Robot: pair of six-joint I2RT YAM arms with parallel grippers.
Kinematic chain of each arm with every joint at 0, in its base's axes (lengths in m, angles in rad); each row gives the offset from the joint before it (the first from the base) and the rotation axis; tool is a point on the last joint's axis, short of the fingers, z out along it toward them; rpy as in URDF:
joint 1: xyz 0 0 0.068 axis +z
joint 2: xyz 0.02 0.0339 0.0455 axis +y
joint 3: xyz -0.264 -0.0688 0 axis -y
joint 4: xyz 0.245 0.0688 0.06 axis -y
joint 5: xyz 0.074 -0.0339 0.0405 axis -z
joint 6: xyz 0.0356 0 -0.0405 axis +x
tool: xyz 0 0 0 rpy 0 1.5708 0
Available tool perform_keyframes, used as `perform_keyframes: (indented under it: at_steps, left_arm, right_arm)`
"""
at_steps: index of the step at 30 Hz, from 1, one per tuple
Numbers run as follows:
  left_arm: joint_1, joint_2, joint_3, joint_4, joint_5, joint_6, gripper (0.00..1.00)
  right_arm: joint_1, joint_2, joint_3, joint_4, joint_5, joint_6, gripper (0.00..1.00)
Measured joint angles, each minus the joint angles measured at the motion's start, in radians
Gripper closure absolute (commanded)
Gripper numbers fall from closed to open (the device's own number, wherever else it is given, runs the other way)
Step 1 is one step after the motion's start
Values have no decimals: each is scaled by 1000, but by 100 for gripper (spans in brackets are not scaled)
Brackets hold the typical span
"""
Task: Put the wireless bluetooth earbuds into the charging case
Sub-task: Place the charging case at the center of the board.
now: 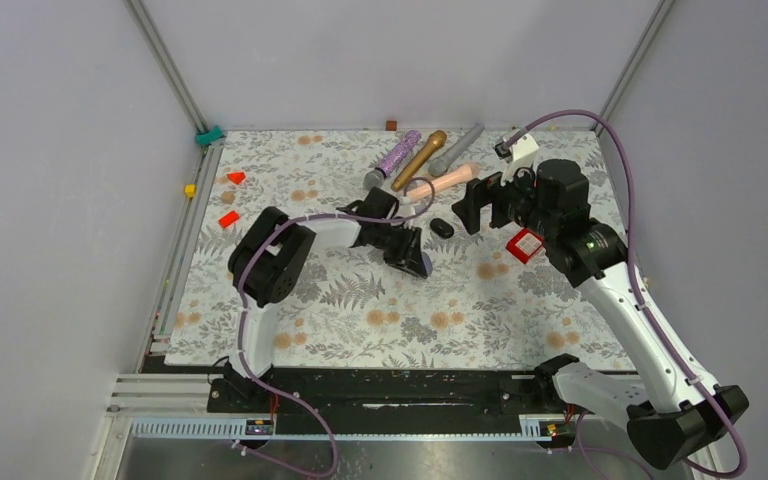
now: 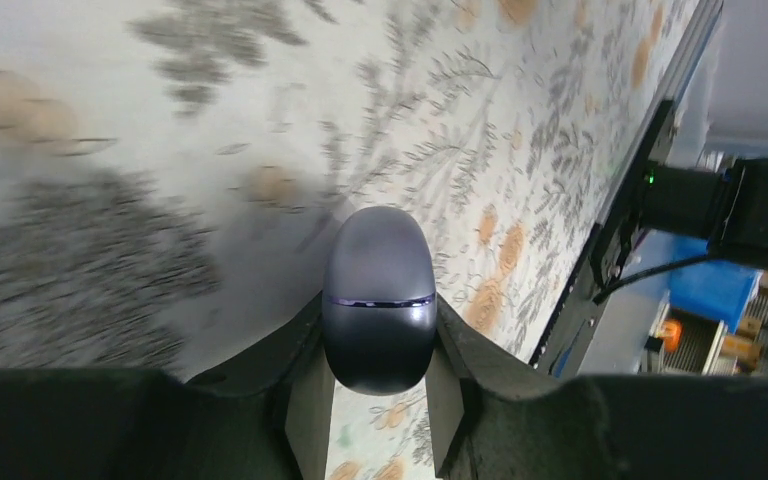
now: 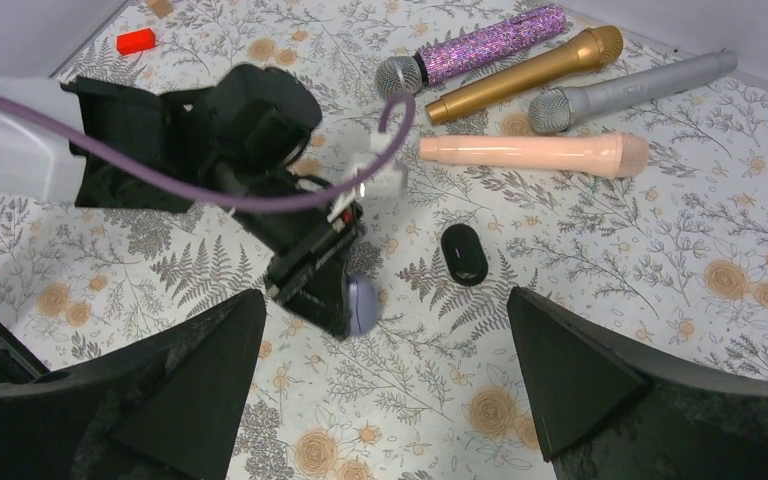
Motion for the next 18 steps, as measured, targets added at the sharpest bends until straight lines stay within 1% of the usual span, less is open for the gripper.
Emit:
perform_keyframes:
  at_steps: [1, 2, 3, 4, 5, 7, 12, 15, 18]
  left_arm:
    - [-20, 4, 8, -10, 0, 10, 76]
    - [-42, 7, 15, -22, 2, 18, 65]
    - [-58, 8, 19, -33, 3, 27, 45]
    - [-69, 8, 21, -42, 6, 35, 9]
    - [-77, 9, 23, -45, 14, 44, 2]
    - [-92, 2, 50, -66, 87, 45, 1]
    - [-137, -1, 81, -100, 64, 118, 1]
    - [-150, -7, 83, -119, 63, 151, 1]
    - [-151, -34, 83, -177, 24, 204, 2]
  right_arm:
    - [-3, -1, -1, 1, 0, 0, 1]
    - [-4, -3, -2, 2, -1, 0, 1]
    - [-6, -5, -3, 2, -1, 0, 1]
    - [-8, -6, -3, 2, -1, 0, 0]
    - [-10, -8, -4, 3, -2, 0, 1]
    - [-13, -13, -5, 4, -2, 4, 0]
    - [-20, -21, -7, 6, -3, 23, 0]
    - [-25, -27, -9, 6, -2, 27, 0]
    - [-27, -40, -8, 6, 5, 26, 1]
